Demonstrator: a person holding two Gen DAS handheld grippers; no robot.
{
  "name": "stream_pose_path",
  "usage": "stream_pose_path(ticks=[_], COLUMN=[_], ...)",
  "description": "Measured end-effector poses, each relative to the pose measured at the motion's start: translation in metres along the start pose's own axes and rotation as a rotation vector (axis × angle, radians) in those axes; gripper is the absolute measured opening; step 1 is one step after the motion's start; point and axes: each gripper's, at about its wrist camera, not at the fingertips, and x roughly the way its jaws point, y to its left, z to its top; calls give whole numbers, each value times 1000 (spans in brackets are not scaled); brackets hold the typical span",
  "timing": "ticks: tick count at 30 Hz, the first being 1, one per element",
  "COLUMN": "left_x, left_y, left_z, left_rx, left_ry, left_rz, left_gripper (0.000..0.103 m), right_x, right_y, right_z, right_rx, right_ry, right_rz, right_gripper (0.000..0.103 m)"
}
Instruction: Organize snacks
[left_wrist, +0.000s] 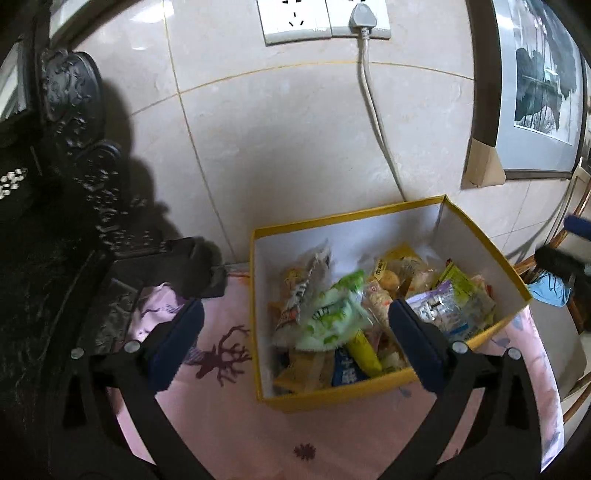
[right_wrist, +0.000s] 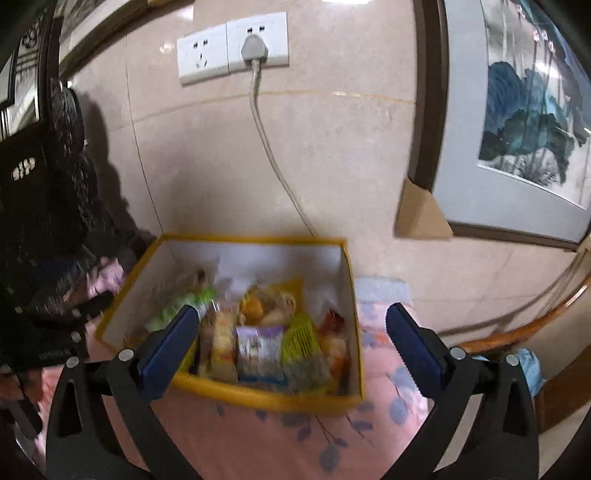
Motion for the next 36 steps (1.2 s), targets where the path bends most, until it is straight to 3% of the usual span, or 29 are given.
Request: stream_pose_path(ticks=[4,7,11,17,23,27,30,36], left_x=[-40,-83,-142,-198,-214,-229,-228,-230], left_y=[-12,-16,-14,-17,-17,-19,-22,-9], left_z=[-4,-12,-29,-54,-65,-73,-74,-82], left_rx=[-19,-54,-158,-153,-163,-152,-133,-241], left_ry=[39,9,5,-24,-11,-81,-44,0], left_rz=[36,53,-24,-49,-59,-54,-38,-92], left_gripper=[101,101,101,101,101,101,101,101], right_x=[-24,-50,-82,-140,-175,-187,-192,-202], right_y=[2,4,7,17,26,25,22,21], right_z=[-22,-41,-60,-79,-84,-87,-89,-90], right_rx=[0,13,66,113,112,129,155,152], right_ry=[49,75,109,111,88,71,74,31], right_rz=[-69,-148,-146,-133,-129,-138,-146,-197], right_gripper=[102,102,102,102,102,102,102,102])
